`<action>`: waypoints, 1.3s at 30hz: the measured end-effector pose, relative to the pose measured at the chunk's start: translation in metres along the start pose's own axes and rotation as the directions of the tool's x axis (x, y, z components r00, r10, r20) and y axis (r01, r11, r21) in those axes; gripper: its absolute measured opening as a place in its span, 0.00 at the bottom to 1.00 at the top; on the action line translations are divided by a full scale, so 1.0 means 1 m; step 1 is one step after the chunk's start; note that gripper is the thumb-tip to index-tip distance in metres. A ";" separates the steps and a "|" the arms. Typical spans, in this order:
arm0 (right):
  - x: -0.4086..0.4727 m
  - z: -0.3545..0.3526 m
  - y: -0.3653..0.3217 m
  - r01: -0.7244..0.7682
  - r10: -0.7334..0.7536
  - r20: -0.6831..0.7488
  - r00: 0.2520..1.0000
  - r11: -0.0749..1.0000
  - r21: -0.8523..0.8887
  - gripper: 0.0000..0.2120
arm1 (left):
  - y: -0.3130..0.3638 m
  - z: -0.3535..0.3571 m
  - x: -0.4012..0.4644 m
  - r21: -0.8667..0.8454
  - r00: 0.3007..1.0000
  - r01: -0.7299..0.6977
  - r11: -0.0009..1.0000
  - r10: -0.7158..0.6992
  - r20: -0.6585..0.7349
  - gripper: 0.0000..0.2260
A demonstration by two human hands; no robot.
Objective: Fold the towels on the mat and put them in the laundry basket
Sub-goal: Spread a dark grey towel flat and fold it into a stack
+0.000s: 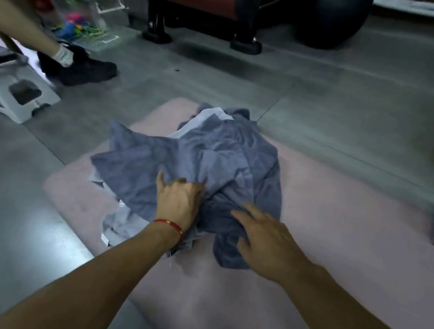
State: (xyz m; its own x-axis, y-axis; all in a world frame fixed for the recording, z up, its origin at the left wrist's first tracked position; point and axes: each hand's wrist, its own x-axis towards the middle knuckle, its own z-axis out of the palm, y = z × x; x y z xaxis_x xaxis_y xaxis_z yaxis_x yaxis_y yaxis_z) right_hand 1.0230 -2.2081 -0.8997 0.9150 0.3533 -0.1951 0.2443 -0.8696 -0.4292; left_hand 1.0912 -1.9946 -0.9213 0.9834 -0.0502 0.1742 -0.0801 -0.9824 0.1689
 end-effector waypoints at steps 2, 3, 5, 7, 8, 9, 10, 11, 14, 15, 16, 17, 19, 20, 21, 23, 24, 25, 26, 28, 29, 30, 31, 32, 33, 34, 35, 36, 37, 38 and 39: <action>-0.006 -0.002 0.005 -0.013 0.029 -0.092 0.995 0.985 0.171 0.24 | 0.011 -0.008 -0.009 -0.103 0.996 -0.020 0.995 0.011 -0.087 0.06; -0.007 -0.005 0.007 -0.045 0.084 -0.129 0.988 0.959 0.279 0.21 | 0.021 -0.015 -0.018 -0.193 0.993 -0.056 0.980 0.035 -0.114 0.06; -0.003 -0.014 0.009 -0.136 0.245 -0.109 0.963 0.795 0.591 0.15 | 0.048 -0.029 -0.042 -0.411 0.981 -0.162 0.897 0.100 -0.167 0.06; -0.001 -0.023 0.005 -0.146 0.368 -0.019 0.930 0.415 0.898 0.12 | 0.086 -0.042 -0.070 -0.587 0.982 -0.186 0.788 0.123 -0.146 0.08; -0.003 -0.027 0.005 -0.136 0.404 0.034 0.914 0.226 0.965 0.13 | 0.105 -0.045 -0.084 -0.663 0.989 -0.148 0.734 0.119 -0.088 0.10; -0.008 -0.032 0.007 -0.127 0.421 0.071 0.904 0.106 0.986 0.14 | 0.122 -0.048 -0.094 -0.730 0.993 -0.091 0.677 0.119 -0.014 0.12; -0.015 -0.034 0.013 -0.125 0.429 0.089 0.899 0.054 0.991 0.17 | 0.136 -0.050 -0.102 -0.784 0.990 -0.035 0.619 0.129 0.058 0.13; -0.025 -0.037 0.021 -0.121 0.429 0.087 0.899 0.053 0.991 0.20 | 0.144 -0.050 -0.107 -0.810 0.986 -0.018 0.586 0.147 0.084 0.12; -0.064 -0.037 0.059 -0.114 0.425 -0.021 0.905 0.291 0.950 0.20 | 0.137 -0.046 -0.103 -0.655 0.977 -0.207 0.727 0.189 -0.100 0.07; -0.080 -0.036 0.074 -0.125 0.408 -0.066 0.911 0.426 0.896 0.19 | 0.129 -0.040 -0.096 -0.550 0.975 -0.223 0.805 0.183 -0.126 0.10; -0.099 -0.034 0.089 -0.133 0.367 -0.106 0.924 0.567 0.813 0.19 | 0.120 -0.033 -0.087 -0.434 0.980 -0.200 0.878 0.172 -0.104 0.15; -0.118 -0.034 0.103 -0.135 0.318 -0.129 0.939 0.689 0.712 0.20 | 0.112 -0.026 -0.078 -0.298 0.988 -0.154 0.942 0.150 -0.038 0.20; -0.155 -0.031 0.135 -0.135 0.249 -0.153 0.956 0.841 0.524 0.24 | 0.102 -0.009 -0.064 -0.066 0.985 -0.068 0.995 0.078 0.154 0.29; -0.174 -0.030 0.151 -0.155 0.231 -0.139 0.963 0.897 0.415 0.23 | 0.101 0.001 -0.061 0.010 0.974 -0.061 0.998 0.057 0.217 0.31; -0.191 -0.030 0.165 -0.204 0.251 -0.131 0.959 0.933 0.298 0.22 | 0.103 0.010 -0.063 0.062 0.969 -0.073 0.995 0.056 0.240 0.32; -0.224 -0.030 0.193 -0.342 0.365 -0.172 0.915 0.928 0.150 0.20 | 0.118 0.021 -0.076 0.086 0.974 -0.116 0.990 0.096 0.207 0.34; -0.239 -0.028 0.204 -0.411 0.429 -0.199 0.881 0.903 0.123 0.19 | 0.127 0.026 -0.085 0.051 0.972 -0.142 0.989 0.130 0.194 0.35; -0.251 -0.025 0.214 -0.470 0.479 -0.218 0.850 0.877 0.098 0.18 | 0.136 0.030 -0.096 -0.016 0.964 -0.155 0.988 0.155 0.215 0.35; -0.258 -0.021 0.222 -0.538 0.544 -0.207 0.813 0.838 0.093 0.18 | 0.144 0.035 -0.106 -0.096 0.952 -0.144 0.985 0.164 0.258 0.36; -0.257 -0.011 0.230 -0.601 0.595 -0.164 0.787 0.799 0.020 0.19 | 0.152 0.043 -0.124 -0.236 0.940 -0.094 0.967 0.164 0.298 0.39; -0.250 -0.005 0.227 -0.580 0.564 -0.199 0.801 0.814 -0.030 0.18 | 0.153 0.045 -0.130 -0.316 0.947 -0.079 0.945 0.170 0.271 0.41; -0.240 -0.001 0.215 -0.544 0.517 -0.252 0.818 0.838 -0.044 0.17 | 0.152 0.047 -0.134 -0.404 0.958 -0.068 0.912 0.173 0.230 0.45; -0.228 0.004 0.199 -0.483 0.451 -0.302 0.840 0.875 -0.034 0.17 | 0.149 0.048 -0.137 -0.472 0.967 -0.053 0.880 0.163 0.196 0.48; -0.215 0.009 0.178 -0.399 0.366 -0.345 0.864 0.917 -0.026 0.18 | 0.144 0.048 -0.139 -0.513 0.976 -0.033 0.858 0.138 0.168 0.50; -0.201 0.013 0.155 -0.297 0.271 -0.373 0.887 0.955 -0.012 0.20 | 0.138 0.046 -0.140 -0.530 0.984 0.002 0.848 0.094 0.154 0.50; -0.186 0.017 0.134 -0.208 0.197 -0.386 0.901 0.978 0.012 0.20 | 0.133 0.043 -0.143 -0.538 0.987 0.052 0.841 0.039 0.155 0.49; -0.172 0.023 0.119 -0.130 0.138 -0.381 0.914 0.990 0.046 0.20 | 0.129 0.038 -0.145 -0.541 0.985 0.107 0.834 -0.016 0.170 0.45; -0.160 0.028 0.105 -0.066 0.090 -0.374 0.923 0.995 0.079 0.19 | 0.126 0.034 -0.148 -0.544 0.979 0.159 0.824 -0.062 0.192 0.39; -0.149 0.034 0.094 -0.006 0.044 -0.352 0.935 0.994 0.109 0.20 | 0.124 0.028 -0.152 -0.551 0.971 0.205 0.809 -0.099 0.216 0.32; -0.142 0.040 0.084 0.040 0.002 -0.300 0.954 0.990 0.134 0.23 | 0.123 0.022 -0.156 -0.570 0.960 0.254 0.781 -0.130 0.249 0.26; -0.135 0.044 0.074 0.084 -0.051 -0.227 0.973 0.987 0.137 0.27 | 0.123 0.016 -0.160 -0.603 0.945 0.306 0.737 -0.157 0.288 0.23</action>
State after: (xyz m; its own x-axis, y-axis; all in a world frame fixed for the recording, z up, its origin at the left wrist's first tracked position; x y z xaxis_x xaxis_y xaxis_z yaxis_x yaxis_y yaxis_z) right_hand 0.9033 -2.3050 -0.9438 0.9503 0.3097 0.0321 0.2736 -0.7816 -0.5605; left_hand 0.9267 -2.1104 -0.9437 0.9885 0.0546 -0.1414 0.1439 -0.6307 0.7626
